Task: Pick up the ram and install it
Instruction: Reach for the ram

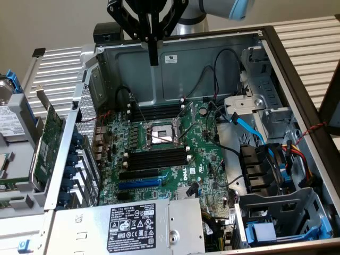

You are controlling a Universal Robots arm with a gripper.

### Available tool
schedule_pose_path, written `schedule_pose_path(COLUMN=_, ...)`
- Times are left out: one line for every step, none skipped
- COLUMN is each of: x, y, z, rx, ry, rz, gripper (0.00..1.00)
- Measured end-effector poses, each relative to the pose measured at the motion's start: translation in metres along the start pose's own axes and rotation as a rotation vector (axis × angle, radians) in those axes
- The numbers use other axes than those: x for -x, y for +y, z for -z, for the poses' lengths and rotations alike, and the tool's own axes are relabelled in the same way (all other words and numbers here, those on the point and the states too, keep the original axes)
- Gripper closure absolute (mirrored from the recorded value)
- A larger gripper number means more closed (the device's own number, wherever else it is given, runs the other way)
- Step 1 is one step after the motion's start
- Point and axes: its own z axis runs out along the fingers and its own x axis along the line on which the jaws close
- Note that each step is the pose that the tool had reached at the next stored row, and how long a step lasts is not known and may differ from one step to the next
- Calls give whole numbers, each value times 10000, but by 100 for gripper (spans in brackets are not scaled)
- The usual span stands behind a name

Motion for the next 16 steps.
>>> schedule_pose_path(x=0, y=1, z=0, rx=-1, ry=0, rz=1, gripper=89)
schedule_pose_path(x=-6, y=1, z=0, rx=0, ry=2, rz=4, gripper=89)
schedule_pose_path(x=-33, y=-1, z=1, rx=-1, ry=4, rz=5, gripper=89)
schedule_pose_path(x=-69, y=-3, z=2, rx=-1, ry=4, rz=7, gripper=89)
schedule_pose_path(x=-114, y=-5, z=2, rx=0, ry=4, rz=6, gripper=89)
schedule_pose_path(x=-158, y=-8, z=3, rx=0, ry=4, rz=8, gripper=89)
schedule_pose_path(x=-205, y=-10, z=4, rx=0, ry=4, rz=7, gripper=89)
schedule_pose_path(x=-250, y=-12, z=5, rx=0, ry=5, rz=7, gripper=89)
schedule_pose_path(x=-296, y=-15, z=6, rx=0, ry=6, rz=7, gripper=89)
schedule_pose_path(x=-341, y=-18, z=7, rx=0, ry=7, rz=8, gripper=89)
schedule_pose_path(x=-386, y=-21, z=8, rx=-1, ry=9, rz=7, gripper=89)
schedule_pose_path(x=-431, y=-24, z=9, rx=-1, ry=12, rz=6, gripper=89)
schedule_pose_path(x=-475, y=-27, z=10, rx=-1, ry=15, rz=7, gripper=89)
schedule_pose_path(x=-520, y=-30, z=11, rx=-2, ry=18, rz=7, gripper=89)
schedule_pose_path(x=-565, y=-33, z=12, rx=-2, ry=27, rz=6, gripper=89)
schedule_pose_path(x=-612, y=-37, z=12, rx=-2, ry=36, rz=5, gripper=89)
